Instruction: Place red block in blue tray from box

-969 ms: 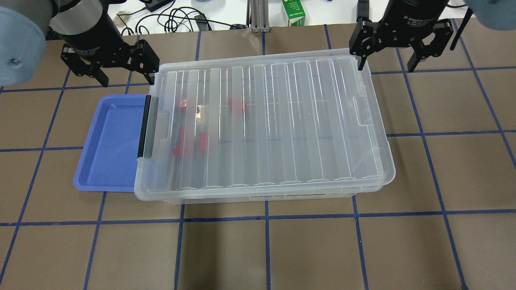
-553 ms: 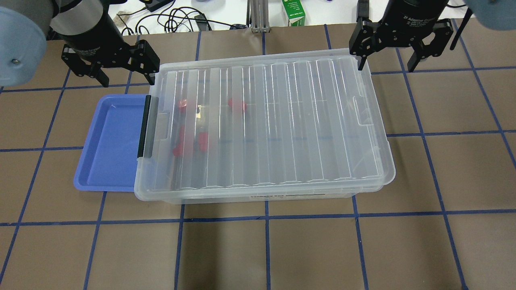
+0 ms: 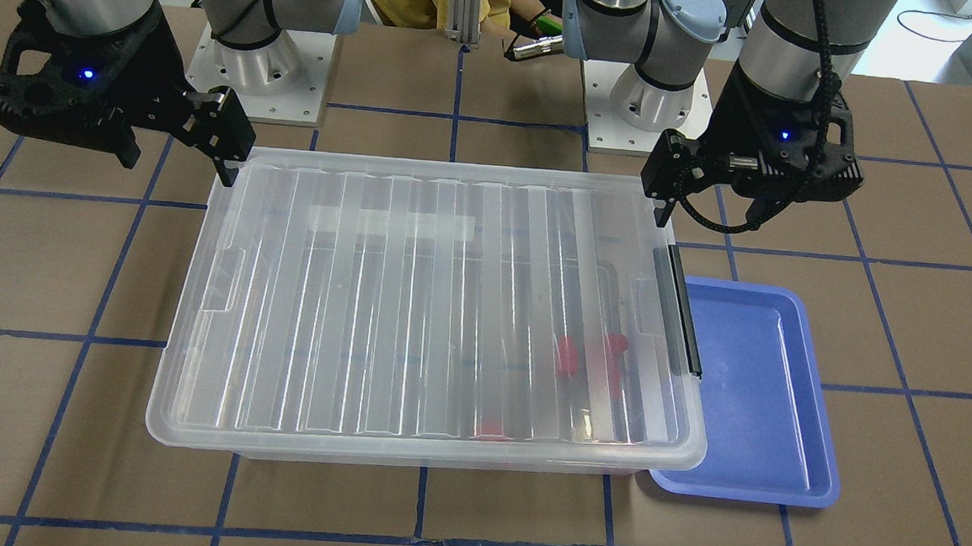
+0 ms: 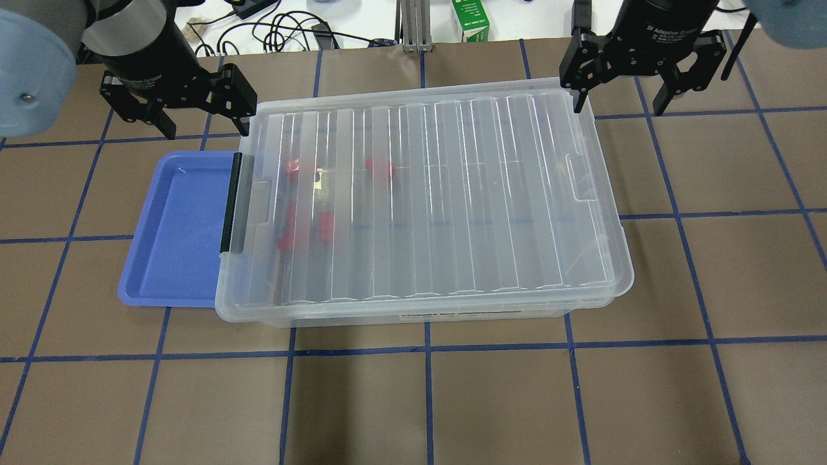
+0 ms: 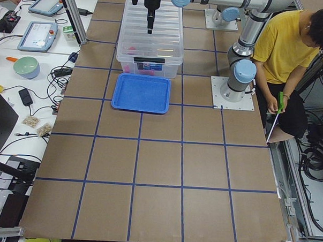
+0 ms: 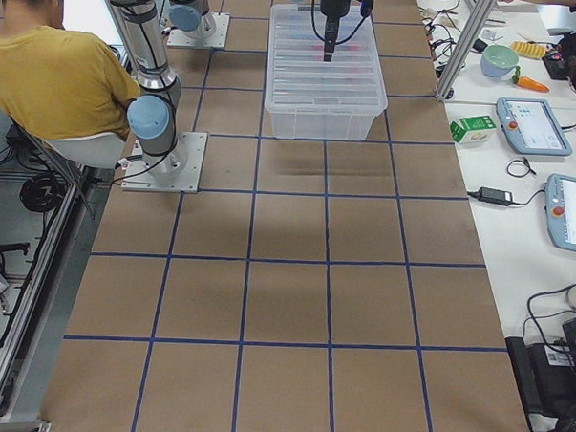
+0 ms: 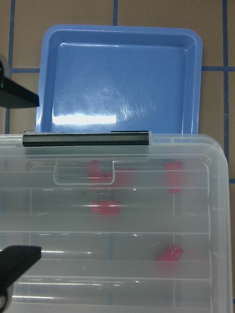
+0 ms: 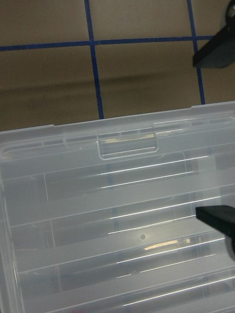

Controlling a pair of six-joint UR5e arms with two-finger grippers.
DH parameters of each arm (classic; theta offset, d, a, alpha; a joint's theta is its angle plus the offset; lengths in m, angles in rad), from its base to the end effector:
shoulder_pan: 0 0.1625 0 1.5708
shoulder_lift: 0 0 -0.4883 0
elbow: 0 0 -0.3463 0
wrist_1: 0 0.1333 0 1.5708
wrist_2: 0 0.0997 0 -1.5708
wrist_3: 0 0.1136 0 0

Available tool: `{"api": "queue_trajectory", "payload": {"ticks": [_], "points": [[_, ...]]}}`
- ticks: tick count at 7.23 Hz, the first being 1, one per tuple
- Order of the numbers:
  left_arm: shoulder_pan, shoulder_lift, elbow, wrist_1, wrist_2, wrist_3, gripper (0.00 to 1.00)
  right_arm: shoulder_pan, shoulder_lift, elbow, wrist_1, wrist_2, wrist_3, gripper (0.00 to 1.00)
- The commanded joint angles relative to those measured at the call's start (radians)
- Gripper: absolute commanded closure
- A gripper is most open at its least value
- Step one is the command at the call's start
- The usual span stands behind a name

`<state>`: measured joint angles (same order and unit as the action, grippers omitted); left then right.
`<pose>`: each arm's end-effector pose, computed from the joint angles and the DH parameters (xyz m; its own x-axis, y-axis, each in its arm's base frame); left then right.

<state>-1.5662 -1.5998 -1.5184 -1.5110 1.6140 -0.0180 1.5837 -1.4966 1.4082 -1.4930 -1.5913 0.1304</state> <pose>-0.1262 -0.4697 0.5539 -0.9988 -0.0261 -0.0415 -0.0226 0.9962 -0.0839 0.1372 -0.4803 0.5675 -0.9929 0.1174 0.0190 0.1172 0.9930 -0.0132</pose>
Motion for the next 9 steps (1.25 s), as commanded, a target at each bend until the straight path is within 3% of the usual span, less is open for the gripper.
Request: {"api": "queue_trajectory", "payload": {"ticks": [1, 3, 7, 9], "points": [[0.000, 0.000, 0.000, 0.000, 0.001, 0.001, 0.00, -0.004, 0.001, 0.002, -0.001, 0.001, -0.006, 0.00], [0.000, 0.001, 0.000, 0.009, 0.003, 0.006, 0.00, -0.005, 0.012, 0.015, -0.003, 0.001, -0.062, 0.00], [0.000, -0.005, 0.000, 0.028, 0.003, 0.009, 0.00, -0.111, 0.049, 0.291, -0.329, 0.005, -0.213, 0.00], [0.000, -0.006, 0.000, 0.028, 0.003, 0.004, 0.00, -0.123, 0.050, 0.371, -0.446, 0.011, -0.233, 0.00]]}}
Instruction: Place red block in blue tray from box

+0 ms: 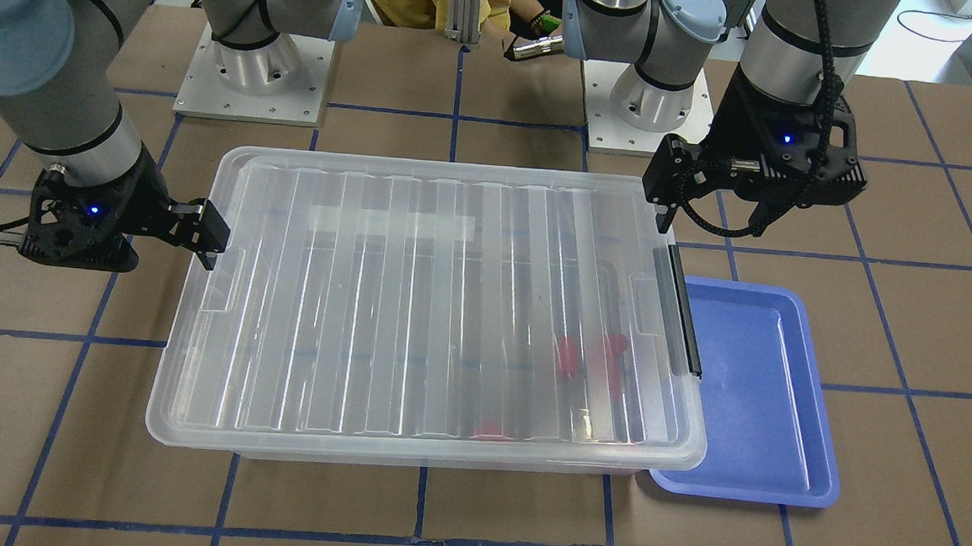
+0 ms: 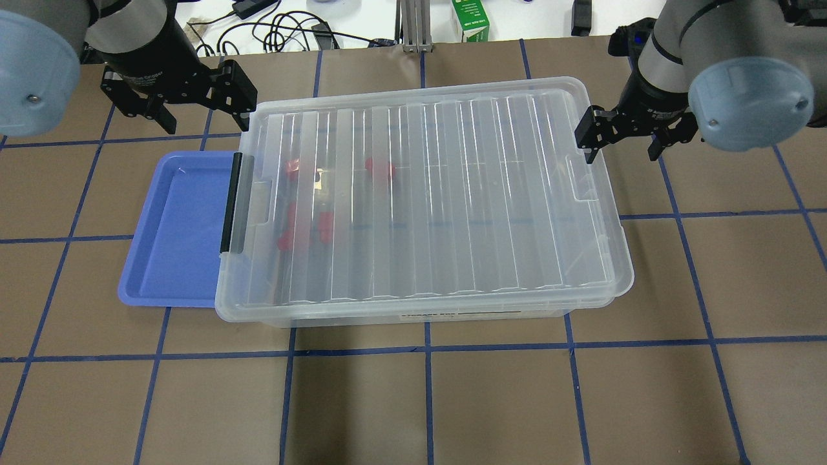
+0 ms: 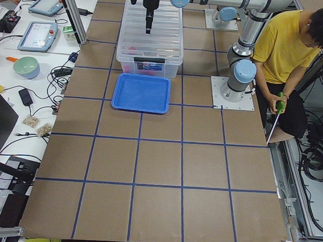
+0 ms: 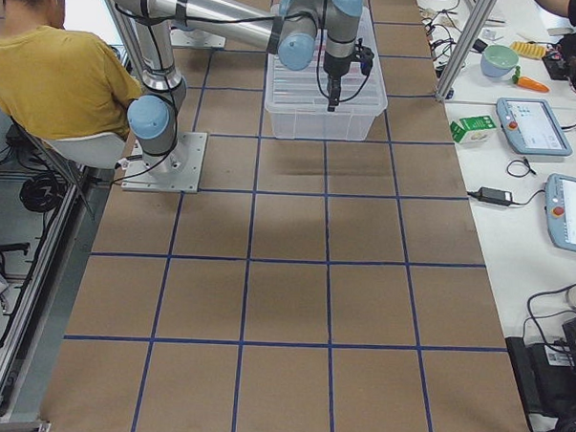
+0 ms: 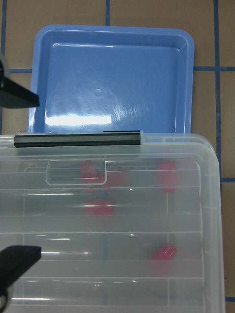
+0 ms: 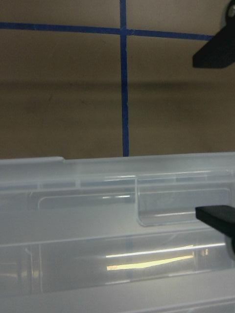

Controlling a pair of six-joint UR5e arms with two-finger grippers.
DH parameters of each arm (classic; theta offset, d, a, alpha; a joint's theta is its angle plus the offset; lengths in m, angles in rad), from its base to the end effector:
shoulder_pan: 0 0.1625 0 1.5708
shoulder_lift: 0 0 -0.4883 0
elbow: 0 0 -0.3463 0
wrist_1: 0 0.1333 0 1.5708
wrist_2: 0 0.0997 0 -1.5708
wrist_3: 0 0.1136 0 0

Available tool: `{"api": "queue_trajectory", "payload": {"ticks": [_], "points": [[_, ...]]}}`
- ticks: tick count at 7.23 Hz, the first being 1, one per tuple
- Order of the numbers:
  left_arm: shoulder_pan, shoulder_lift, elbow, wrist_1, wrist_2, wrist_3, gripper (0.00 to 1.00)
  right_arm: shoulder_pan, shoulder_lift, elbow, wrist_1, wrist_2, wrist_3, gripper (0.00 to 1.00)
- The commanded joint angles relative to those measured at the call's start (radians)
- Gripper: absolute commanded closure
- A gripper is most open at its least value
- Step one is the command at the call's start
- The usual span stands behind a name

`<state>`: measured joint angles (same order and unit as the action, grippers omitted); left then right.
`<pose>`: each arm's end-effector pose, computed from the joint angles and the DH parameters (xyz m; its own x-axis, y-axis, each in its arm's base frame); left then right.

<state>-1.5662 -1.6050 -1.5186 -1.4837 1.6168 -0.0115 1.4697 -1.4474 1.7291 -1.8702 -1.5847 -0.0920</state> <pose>-0.1259 -0.4746 0.5543 -0.9988 -0.0209 -0.0445 -0.0161 0.9943 -0.1054 0.0811 -0.5052 0.4390 -0.9998 0.0093 0.0155 0.0091 0.9998 -0.0163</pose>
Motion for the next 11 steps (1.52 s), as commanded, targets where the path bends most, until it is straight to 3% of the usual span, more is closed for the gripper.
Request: {"api": "queue_trajectory", "payload": {"ticks": [1, 6, 11], "points": [[0.000, -0.001, 0.000, 0.000, -0.002, -0.002, 0.00, -0.009, 0.019, 0.052, -0.085, 0.008, -0.011, 0.00], [-0.002, -0.003, 0.000, 0.000, -0.002, -0.004, 0.00, -0.023, 0.048, 0.040, -0.132, -0.003, -0.028, 0.00], [-0.002, -0.003, 0.000, 0.000, -0.002, -0.005, 0.00, -0.158, 0.047, 0.041, -0.125, 0.005, -0.126, 0.00]]}}
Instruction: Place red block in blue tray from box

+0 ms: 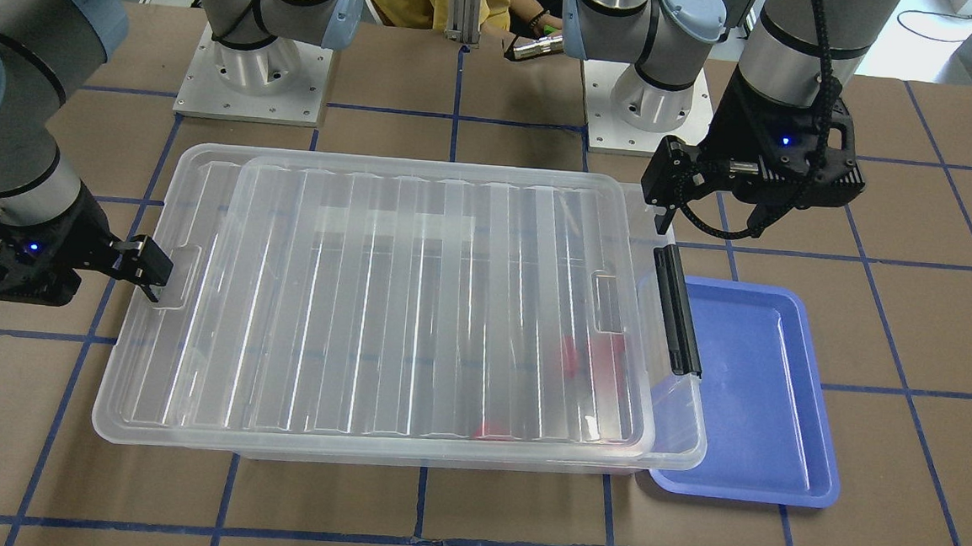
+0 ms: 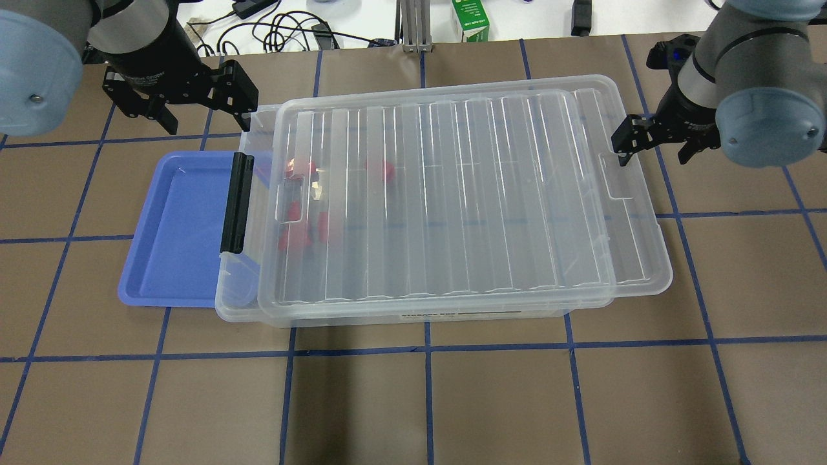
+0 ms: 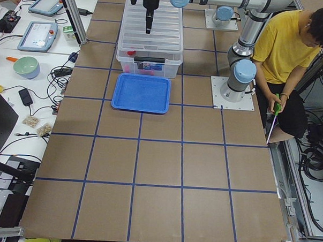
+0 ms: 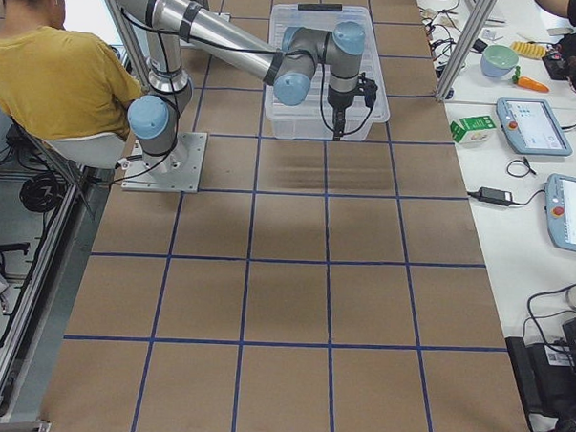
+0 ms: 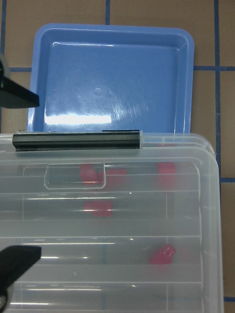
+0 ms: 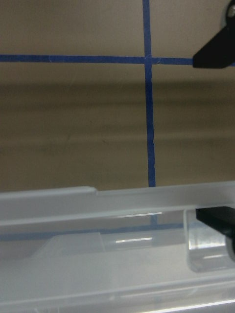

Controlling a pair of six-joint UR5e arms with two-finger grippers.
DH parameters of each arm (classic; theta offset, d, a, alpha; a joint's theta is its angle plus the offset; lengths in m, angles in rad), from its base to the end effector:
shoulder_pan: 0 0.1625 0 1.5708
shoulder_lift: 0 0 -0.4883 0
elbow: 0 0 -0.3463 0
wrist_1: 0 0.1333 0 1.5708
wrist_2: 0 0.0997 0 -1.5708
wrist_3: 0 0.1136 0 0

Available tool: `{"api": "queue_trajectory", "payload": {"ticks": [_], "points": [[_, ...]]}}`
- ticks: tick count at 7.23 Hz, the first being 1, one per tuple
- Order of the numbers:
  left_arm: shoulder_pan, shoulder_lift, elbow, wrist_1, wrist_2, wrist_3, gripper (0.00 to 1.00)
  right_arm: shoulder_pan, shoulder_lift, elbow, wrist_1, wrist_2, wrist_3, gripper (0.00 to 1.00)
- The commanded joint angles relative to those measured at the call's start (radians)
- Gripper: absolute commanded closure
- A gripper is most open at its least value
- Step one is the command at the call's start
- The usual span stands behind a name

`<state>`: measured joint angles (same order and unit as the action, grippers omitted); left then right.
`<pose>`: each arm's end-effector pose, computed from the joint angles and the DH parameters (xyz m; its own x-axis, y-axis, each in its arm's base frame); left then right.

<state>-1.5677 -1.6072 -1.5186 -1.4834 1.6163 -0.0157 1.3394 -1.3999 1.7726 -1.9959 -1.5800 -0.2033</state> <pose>-0.1267 -0.4753 0.5533 -0.9988 -0.0234 -0.0436 -0.0188 0.9944 -0.1037 0.0115 -0.5278 0.4094 -0.9994 0.0288 0.0196 0.0278 0.9984 -0.0494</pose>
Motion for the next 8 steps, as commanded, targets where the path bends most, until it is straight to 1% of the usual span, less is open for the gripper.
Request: {"api": "queue_trajectory", "payload": {"ticks": [1, 4, 6, 7, 8], "points": [[0.000, 0.000, 0.000, 0.000, -0.001, 0.000, 0.00, -0.045, 0.001, -0.002, 0.000, -0.008, -0.016, 0.00], [0.000, 0.000, 0.000, 0.000, -0.001, -0.001, 0.00, -0.098, -0.001, -0.005, -0.001, -0.008, -0.039, 0.00], [-0.002, -0.005, -0.005, 0.000, -0.001, -0.009, 0.00, -0.108, -0.001, -0.007, -0.001, -0.009, -0.045, 0.00], [0.000, -0.020, -0.029, 0.024, -0.012, -0.013, 0.00, -0.127, -0.001, -0.007, 0.000, -0.011, -0.053, 0.00], [-0.021, -0.057, -0.044, 0.125, -0.024, -0.058, 0.00, -0.152, -0.001, -0.010, 0.000, -0.011, -0.059, 0.00]]}}
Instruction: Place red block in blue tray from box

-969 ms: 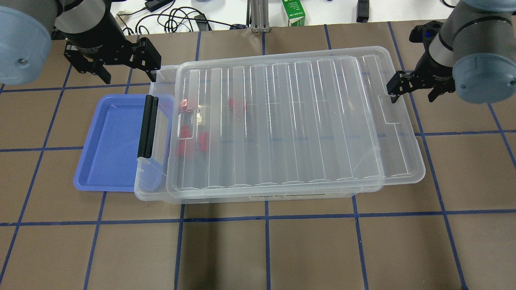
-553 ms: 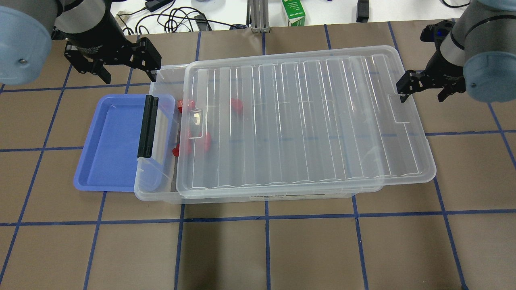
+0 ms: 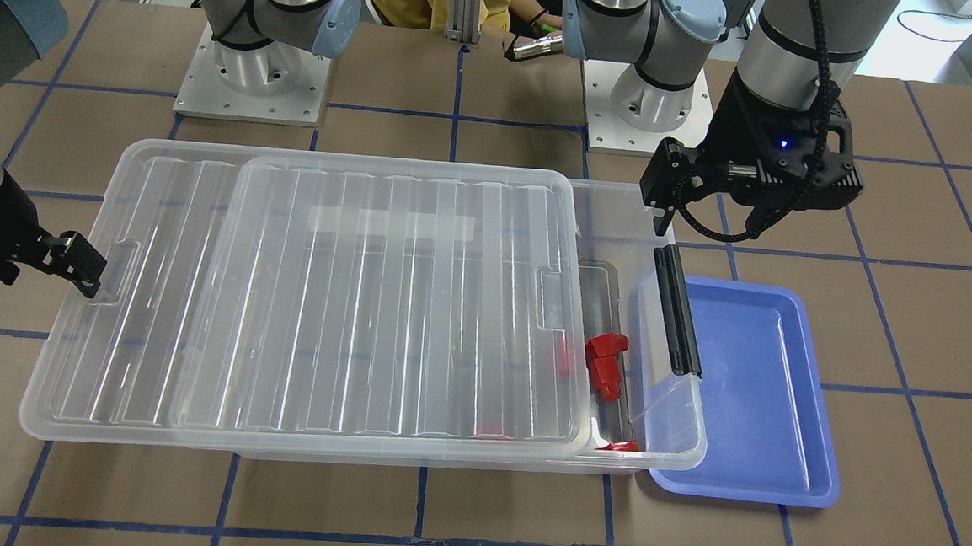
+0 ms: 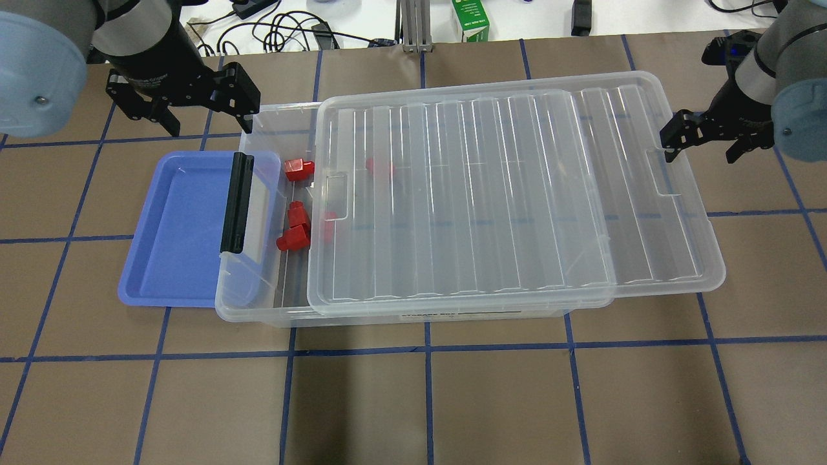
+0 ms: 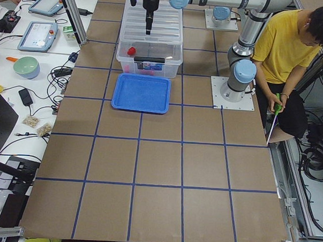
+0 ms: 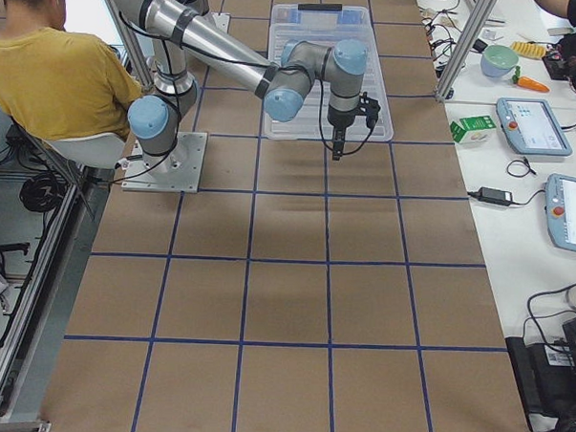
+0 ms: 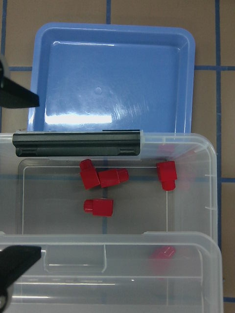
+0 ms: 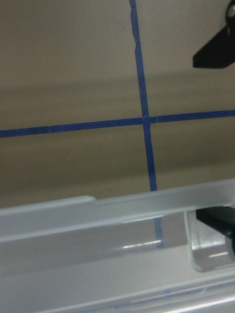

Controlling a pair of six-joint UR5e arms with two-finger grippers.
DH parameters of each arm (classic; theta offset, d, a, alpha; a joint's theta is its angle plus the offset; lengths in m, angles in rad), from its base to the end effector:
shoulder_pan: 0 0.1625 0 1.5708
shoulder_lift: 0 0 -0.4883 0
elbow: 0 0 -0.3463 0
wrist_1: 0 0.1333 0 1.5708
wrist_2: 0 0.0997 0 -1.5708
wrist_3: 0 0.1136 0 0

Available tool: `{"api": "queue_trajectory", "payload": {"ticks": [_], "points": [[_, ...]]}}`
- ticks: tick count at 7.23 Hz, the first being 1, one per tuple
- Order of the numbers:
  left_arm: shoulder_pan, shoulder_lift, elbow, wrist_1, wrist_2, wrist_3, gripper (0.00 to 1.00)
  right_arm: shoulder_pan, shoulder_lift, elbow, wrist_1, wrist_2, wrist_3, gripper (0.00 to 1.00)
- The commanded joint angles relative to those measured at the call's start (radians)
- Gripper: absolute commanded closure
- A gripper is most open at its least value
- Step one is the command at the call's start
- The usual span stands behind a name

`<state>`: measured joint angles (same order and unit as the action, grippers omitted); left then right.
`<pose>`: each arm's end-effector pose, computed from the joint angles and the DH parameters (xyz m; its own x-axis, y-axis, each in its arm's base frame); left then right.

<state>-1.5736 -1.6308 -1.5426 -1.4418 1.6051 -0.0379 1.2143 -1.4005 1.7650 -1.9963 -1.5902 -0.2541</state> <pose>-0.1308 -0.4853 0.5356 -0.9988 -0.0382 -0.0304 -0.0351 0.9945 -0.0983 -0.0561 -0.5263 0.4130 -0.9940 0.1037 0.0341 0.1017 0.9933 -0.0541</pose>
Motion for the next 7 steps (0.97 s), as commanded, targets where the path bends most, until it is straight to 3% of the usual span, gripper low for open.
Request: {"api": "queue_trajectory", "payload": {"ticks": [1, 4, 7], "points": [[-0.069, -0.061, -0.024, 0.110, -0.008, -0.072, 0.00, -0.048, 0.000, -0.002, 0.001, -0.001, -0.028, 0.00], [-0.121, -0.093, -0.109, 0.119, -0.008, -0.131, 0.00, -0.081, 0.000, -0.009, 0.001, -0.001, -0.065, 0.00], [-0.123, -0.119, -0.209, 0.283, -0.011, -0.108, 0.00, -0.082, 0.000, -0.027, 0.014, -0.002, -0.070, 0.00]]}}
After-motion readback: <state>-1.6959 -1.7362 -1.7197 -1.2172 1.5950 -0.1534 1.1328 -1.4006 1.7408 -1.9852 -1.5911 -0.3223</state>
